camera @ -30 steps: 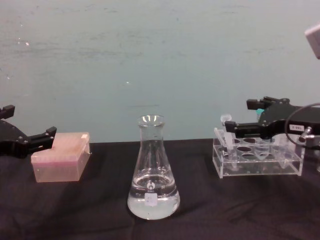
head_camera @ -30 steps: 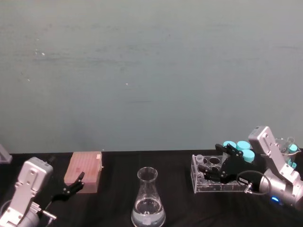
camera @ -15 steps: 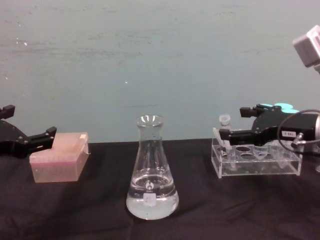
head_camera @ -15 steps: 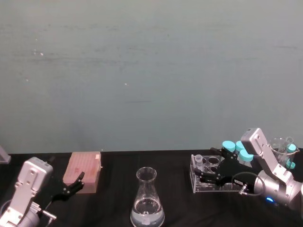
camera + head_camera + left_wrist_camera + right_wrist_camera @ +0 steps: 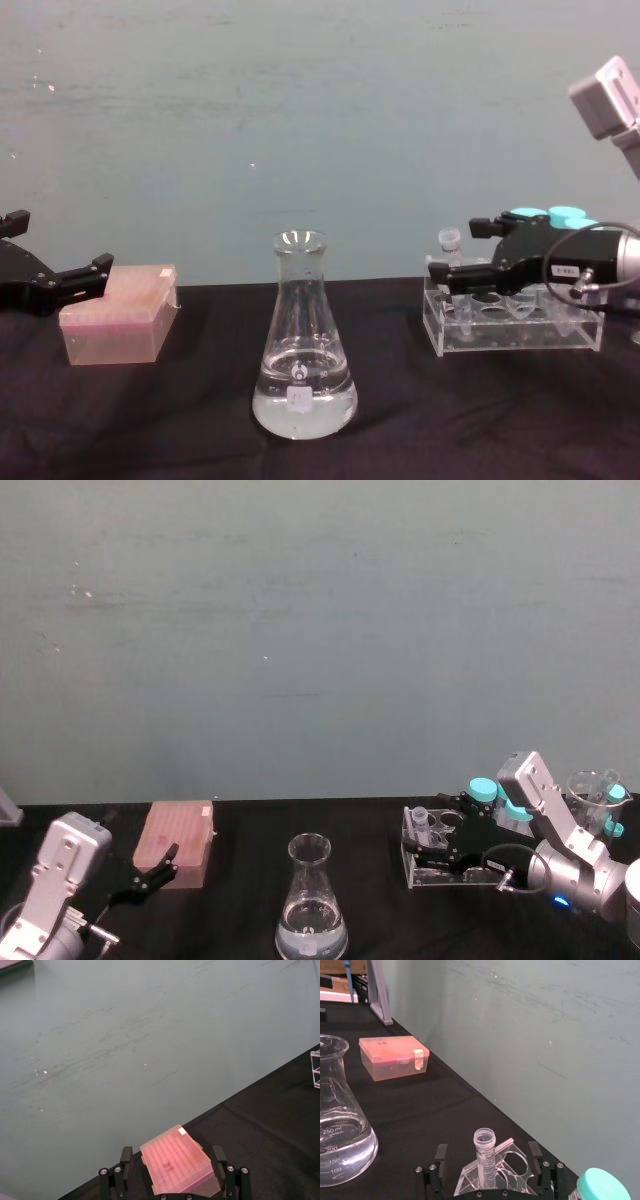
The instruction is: Pour the liquid from the test tube into the beaker using one hand.
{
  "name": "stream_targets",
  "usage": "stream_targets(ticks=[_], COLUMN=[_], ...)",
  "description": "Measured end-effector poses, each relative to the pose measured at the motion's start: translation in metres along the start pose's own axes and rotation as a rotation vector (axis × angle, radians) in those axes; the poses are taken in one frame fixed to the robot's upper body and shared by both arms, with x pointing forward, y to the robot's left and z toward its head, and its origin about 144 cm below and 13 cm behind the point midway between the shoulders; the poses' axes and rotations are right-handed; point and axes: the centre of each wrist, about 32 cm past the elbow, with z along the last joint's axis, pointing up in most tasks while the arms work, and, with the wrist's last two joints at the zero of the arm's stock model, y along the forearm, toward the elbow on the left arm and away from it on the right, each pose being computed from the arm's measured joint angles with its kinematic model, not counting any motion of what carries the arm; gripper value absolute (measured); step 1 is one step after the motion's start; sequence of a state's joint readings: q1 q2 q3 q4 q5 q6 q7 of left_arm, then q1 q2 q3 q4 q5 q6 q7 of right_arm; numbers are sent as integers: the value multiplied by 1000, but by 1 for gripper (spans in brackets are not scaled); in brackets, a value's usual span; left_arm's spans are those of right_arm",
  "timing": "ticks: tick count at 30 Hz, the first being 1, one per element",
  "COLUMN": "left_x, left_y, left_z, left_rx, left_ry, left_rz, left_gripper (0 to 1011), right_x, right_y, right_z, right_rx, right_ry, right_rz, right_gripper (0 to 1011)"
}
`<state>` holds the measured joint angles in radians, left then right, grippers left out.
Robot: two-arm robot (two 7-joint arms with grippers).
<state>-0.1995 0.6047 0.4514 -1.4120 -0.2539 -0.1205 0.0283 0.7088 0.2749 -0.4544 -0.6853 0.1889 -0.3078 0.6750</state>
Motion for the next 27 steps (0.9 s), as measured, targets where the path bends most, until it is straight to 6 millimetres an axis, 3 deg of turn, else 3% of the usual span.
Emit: stream_targets(ticks=[27], left_x=[0], left_y=[0], left_z=[0], left_rx=[0], left_ry=[0], left_rz=[0], left_gripper=[1000], right_x=[2], right_y=[10], right_z=[-4], right_rx=[-16], right_ry=[10], right_rz=[11], right_gripper=[1000])
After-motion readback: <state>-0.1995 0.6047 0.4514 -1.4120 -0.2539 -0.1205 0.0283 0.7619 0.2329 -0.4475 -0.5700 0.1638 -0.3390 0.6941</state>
